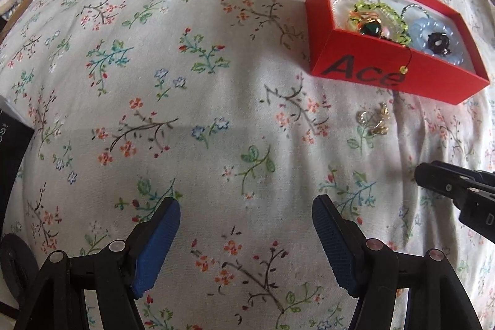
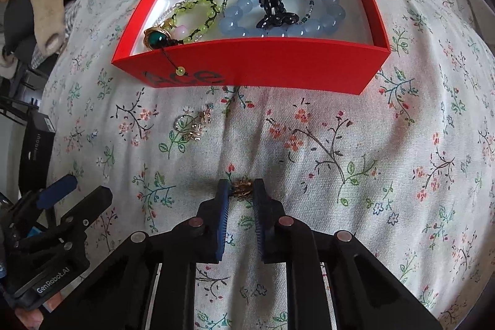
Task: Organize jewelry
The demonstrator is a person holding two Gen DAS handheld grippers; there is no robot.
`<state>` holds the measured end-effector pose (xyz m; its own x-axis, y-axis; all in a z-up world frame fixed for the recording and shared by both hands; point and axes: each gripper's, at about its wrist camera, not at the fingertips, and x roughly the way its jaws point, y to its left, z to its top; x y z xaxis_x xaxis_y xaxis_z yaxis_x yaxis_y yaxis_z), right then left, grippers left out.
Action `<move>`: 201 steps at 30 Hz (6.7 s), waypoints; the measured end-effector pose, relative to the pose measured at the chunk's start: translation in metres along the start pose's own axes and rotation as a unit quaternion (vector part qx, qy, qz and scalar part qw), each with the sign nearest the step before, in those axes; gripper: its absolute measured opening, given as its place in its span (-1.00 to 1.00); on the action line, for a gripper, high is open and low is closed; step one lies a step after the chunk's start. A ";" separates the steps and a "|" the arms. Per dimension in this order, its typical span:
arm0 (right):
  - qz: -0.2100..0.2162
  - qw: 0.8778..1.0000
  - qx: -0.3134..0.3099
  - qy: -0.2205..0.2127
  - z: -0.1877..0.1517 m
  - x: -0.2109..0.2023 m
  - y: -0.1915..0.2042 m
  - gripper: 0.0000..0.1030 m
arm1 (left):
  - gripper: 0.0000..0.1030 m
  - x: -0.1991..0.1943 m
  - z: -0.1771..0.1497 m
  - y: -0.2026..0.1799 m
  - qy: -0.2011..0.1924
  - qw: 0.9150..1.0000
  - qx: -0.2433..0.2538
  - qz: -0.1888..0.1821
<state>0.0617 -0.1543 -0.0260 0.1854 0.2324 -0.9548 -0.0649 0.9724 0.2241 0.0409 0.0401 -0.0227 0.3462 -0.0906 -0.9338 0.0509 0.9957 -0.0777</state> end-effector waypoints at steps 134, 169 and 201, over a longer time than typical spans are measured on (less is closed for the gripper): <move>0.059 0.989 0.077 -0.115 0.041 -0.071 -0.070 -0.68 | -0.73 -0.008 0.081 -0.050 -0.153 0.971 -0.017 -0.181; 0.054 0.987 0.061 -0.138 0.074 -0.070 -0.055 -0.26 | 0.32 -0.004 0.044 -0.029 -0.069 0.996 -0.013 -0.048; 0.005 0.998 0.037 -0.058 0.007 -0.057 -0.062 0.02 | -0.56 0.040 0.035 -0.080 -0.004 0.996 -0.033 -0.078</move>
<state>0.0623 -0.2282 0.0162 0.2979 0.2386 -0.9243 0.0054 0.9678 0.2516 0.0829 -0.0440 -0.0416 0.3459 -0.2441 -0.9059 0.0430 0.9687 -0.2446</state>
